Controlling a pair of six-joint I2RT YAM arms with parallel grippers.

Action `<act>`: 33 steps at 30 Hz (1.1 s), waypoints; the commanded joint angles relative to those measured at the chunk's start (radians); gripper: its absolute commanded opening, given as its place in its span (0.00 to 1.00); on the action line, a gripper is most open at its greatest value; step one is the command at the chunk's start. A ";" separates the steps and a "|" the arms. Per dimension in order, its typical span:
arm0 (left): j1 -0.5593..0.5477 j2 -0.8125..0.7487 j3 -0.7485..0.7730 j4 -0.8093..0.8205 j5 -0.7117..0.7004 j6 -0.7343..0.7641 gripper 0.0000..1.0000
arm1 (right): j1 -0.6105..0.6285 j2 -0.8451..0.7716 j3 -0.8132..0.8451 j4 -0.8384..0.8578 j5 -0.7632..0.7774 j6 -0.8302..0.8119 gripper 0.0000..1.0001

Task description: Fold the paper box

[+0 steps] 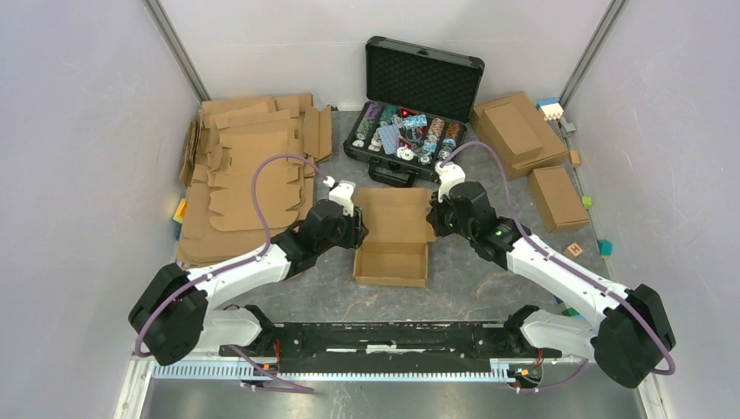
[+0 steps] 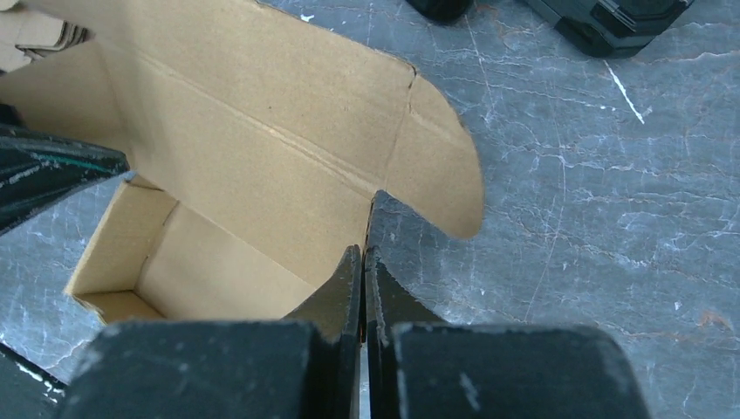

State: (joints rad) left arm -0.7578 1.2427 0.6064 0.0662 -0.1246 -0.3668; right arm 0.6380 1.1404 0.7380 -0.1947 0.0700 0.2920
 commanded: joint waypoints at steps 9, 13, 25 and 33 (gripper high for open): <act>0.032 -0.107 -0.027 0.034 -0.060 -0.045 0.41 | 0.037 -0.063 -0.039 0.035 0.075 -0.096 0.02; 0.032 -0.129 -0.032 0.031 -0.049 -0.037 0.41 | 0.040 -0.065 -0.024 0.029 0.103 -0.103 0.02; 0.031 -0.098 -0.001 -0.002 0.015 -0.033 0.16 | 0.064 -0.046 0.012 0.021 0.154 -0.093 0.01; 0.030 -0.034 0.097 -0.056 -0.036 -0.099 0.08 | 0.109 -0.036 0.012 0.087 0.298 0.003 0.00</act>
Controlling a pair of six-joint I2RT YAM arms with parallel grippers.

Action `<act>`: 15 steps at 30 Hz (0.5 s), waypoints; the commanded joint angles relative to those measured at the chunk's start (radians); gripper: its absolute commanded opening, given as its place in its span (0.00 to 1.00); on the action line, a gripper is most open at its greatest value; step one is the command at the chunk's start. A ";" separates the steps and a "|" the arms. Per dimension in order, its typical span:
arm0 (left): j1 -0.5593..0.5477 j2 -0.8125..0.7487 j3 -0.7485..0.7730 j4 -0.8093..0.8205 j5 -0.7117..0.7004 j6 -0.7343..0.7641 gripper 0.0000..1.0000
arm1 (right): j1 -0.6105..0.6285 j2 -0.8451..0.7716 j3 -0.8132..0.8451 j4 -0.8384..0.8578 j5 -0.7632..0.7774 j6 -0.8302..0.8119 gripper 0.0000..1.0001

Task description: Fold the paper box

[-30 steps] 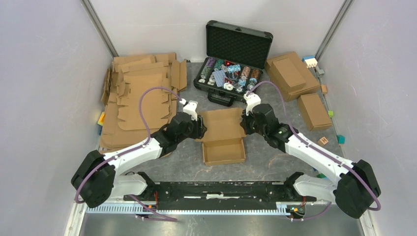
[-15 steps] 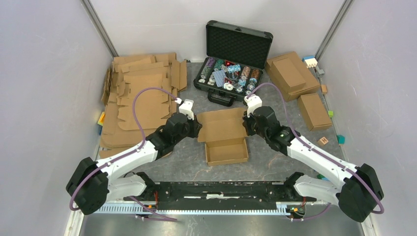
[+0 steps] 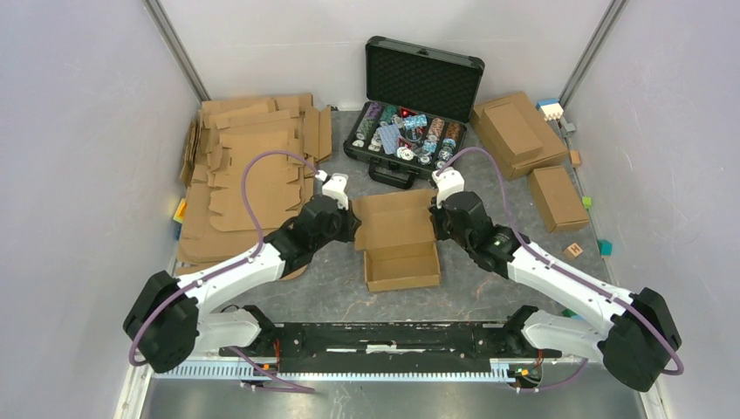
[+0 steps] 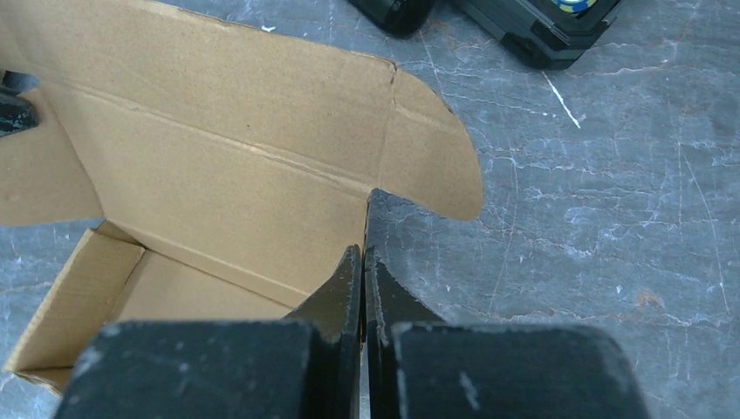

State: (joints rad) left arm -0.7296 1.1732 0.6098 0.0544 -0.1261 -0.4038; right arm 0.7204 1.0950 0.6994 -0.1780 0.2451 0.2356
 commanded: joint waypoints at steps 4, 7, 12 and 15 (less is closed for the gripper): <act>0.001 0.048 0.152 -0.105 -0.100 -0.105 0.07 | 0.064 0.024 0.057 0.091 0.269 0.115 0.00; 0.001 0.062 0.188 -0.130 -0.124 -0.119 0.07 | 0.071 0.038 0.049 0.113 0.333 0.139 0.00; 0.001 0.095 0.178 -0.076 -0.088 -0.132 0.02 | 0.074 0.042 -0.006 0.201 0.388 0.166 0.00; 0.000 0.110 0.174 -0.059 -0.077 -0.156 0.02 | 0.075 0.023 -0.056 0.263 0.411 0.215 0.00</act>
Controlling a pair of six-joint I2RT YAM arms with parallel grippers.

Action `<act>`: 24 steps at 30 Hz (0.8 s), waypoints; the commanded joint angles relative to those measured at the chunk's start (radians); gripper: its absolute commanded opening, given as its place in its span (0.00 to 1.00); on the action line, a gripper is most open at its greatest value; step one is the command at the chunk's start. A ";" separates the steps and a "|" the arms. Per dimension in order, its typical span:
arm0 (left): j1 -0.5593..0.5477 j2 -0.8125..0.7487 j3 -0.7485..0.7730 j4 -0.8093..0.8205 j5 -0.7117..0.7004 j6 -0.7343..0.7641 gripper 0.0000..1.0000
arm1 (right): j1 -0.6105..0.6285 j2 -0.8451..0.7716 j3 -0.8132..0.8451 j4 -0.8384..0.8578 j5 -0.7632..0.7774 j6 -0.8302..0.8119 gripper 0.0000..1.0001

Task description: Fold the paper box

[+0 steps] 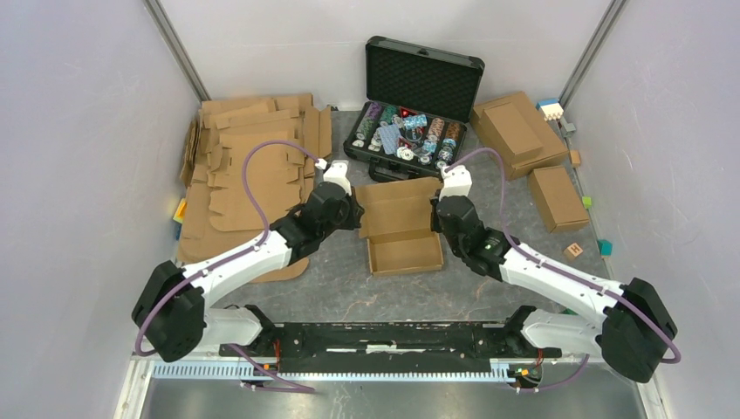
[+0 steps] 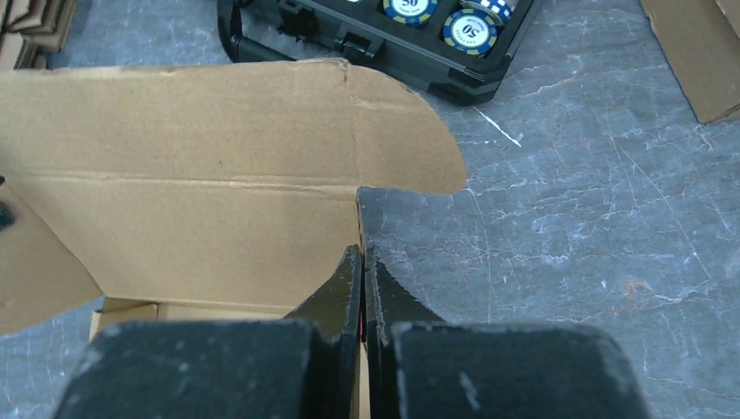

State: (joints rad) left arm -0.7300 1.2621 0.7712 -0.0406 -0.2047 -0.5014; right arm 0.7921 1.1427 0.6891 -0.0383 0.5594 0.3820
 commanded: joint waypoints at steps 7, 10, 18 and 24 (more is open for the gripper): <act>-0.016 0.021 -0.010 0.065 -0.082 -0.177 0.02 | 0.025 -0.043 -0.120 0.191 0.145 0.138 0.00; -0.043 0.030 -0.005 0.066 -0.144 -0.197 0.03 | 0.032 -0.022 -0.099 0.157 0.157 0.162 0.00; -0.100 0.126 0.106 -0.038 -0.201 -0.146 0.16 | 0.039 0.058 0.006 0.044 0.185 0.177 0.00; -0.100 0.162 0.111 -0.050 -0.171 -0.157 0.16 | 0.039 0.047 -0.043 0.094 0.196 0.173 0.00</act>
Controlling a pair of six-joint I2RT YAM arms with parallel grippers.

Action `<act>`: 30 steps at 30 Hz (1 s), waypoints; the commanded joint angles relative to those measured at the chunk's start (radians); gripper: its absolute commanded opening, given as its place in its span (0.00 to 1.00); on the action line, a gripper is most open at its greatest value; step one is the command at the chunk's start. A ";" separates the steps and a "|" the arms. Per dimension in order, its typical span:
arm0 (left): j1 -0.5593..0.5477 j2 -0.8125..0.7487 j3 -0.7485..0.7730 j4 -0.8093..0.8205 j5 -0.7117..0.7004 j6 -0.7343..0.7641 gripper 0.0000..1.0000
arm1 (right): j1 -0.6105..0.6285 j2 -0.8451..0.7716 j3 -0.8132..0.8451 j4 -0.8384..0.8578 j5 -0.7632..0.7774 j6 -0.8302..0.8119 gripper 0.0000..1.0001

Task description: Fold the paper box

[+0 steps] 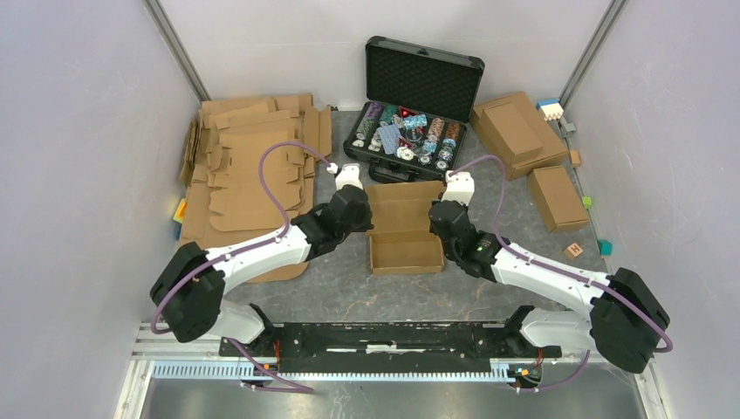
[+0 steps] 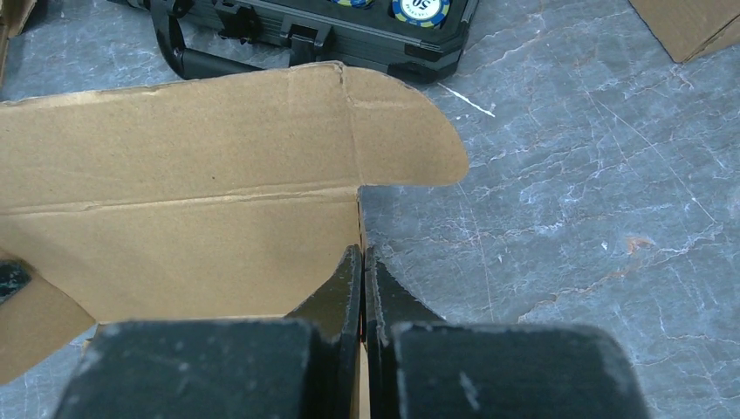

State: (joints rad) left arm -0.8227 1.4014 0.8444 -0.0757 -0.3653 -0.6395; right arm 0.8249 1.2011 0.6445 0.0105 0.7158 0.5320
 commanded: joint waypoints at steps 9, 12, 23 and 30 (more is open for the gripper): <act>-0.006 0.082 0.086 -0.018 -0.033 -0.004 0.13 | 0.005 0.043 0.021 0.077 0.062 -0.019 0.00; -0.007 0.112 0.119 -0.037 -0.048 0.009 0.13 | 0.005 0.075 0.050 0.069 0.062 -0.024 0.01; 0.003 0.205 0.198 -0.060 -0.070 0.042 0.11 | -0.049 0.168 0.099 0.093 0.002 -0.045 0.02; 0.005 0.235 0.235 -0.084 -0.049 0.009 0.11 | -0.060 0.173 0.096 0.078 -0.040 -0.009 0.00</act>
State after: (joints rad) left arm -0.8192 1.6169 1.0122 -0.1593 -0.4175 -0.6224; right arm 0.7635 1.3746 0.6994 0.0597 0.7158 0.4931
